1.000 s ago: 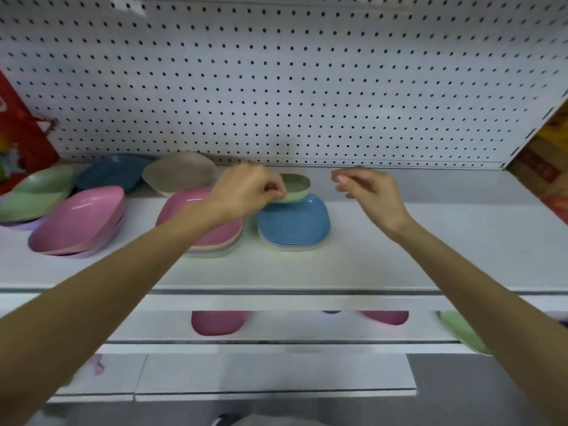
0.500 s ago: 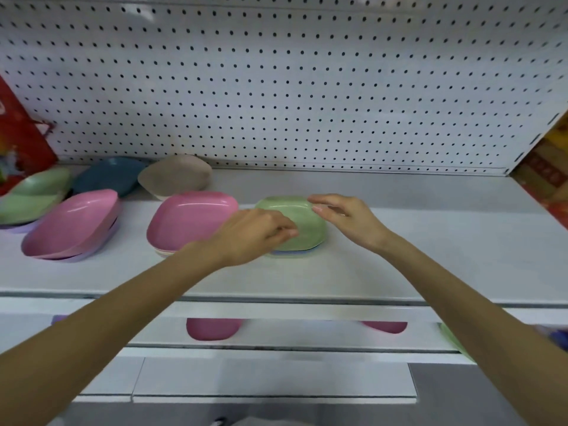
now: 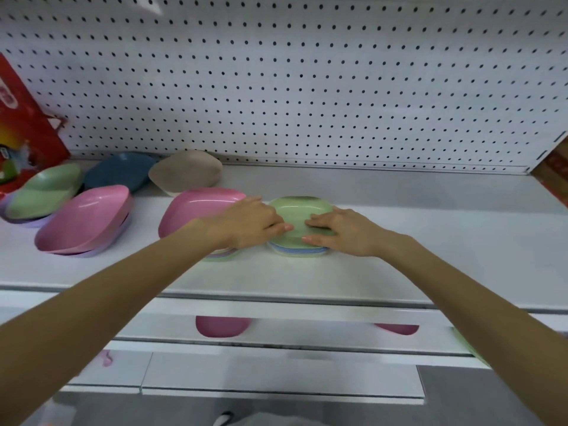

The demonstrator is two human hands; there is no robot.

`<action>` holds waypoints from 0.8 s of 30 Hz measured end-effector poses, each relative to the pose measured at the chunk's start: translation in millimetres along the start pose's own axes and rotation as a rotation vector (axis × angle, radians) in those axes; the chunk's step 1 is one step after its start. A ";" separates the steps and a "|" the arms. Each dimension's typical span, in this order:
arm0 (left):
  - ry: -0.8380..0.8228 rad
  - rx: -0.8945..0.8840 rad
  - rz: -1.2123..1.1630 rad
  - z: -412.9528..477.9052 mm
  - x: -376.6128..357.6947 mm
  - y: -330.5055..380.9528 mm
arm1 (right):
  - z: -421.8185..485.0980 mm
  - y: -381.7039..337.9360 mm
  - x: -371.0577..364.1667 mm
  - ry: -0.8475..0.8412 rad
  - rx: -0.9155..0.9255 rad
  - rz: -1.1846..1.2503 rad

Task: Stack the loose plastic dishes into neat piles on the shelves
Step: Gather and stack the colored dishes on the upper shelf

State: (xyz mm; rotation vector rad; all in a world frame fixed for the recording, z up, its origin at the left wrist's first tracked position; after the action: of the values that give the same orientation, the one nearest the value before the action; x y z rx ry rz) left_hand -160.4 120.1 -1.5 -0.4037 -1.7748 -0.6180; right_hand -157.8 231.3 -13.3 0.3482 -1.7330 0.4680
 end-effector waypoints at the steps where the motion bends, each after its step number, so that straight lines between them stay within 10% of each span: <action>1: -0.015 -0.013 -0.020 -1.6 -1.7 1.6 | 2.1 1.6 -1.7 -0.043 -0.007 -0.042; 9: 0.305 0.151 -0.577 -62.2 69.5 -77.4 | 35.1 -26.6 52.5 0.041 -0.011 0.049; 24: 0.357 0.254 -0.598 -270.8 50.2 -252.9 | 202.6 -201.2 49.4 0.152 -0.056 0.194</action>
State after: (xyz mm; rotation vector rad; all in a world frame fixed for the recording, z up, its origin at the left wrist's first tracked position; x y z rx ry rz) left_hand -106.8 -246.2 51.1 0.4103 -1.5898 -0.8055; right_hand -246.1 -42.2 24.1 0.1014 -1.6352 0.5701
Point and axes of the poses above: each hand's wrist, its own z-axis towards the middle knuckle, its own x-axis out of the back of the hand, y = z × x, the point moved 10 cm from there along z, towards the middle knuckle, and after that the axes turned 12 degrees about -z, right-handed, at the moved point
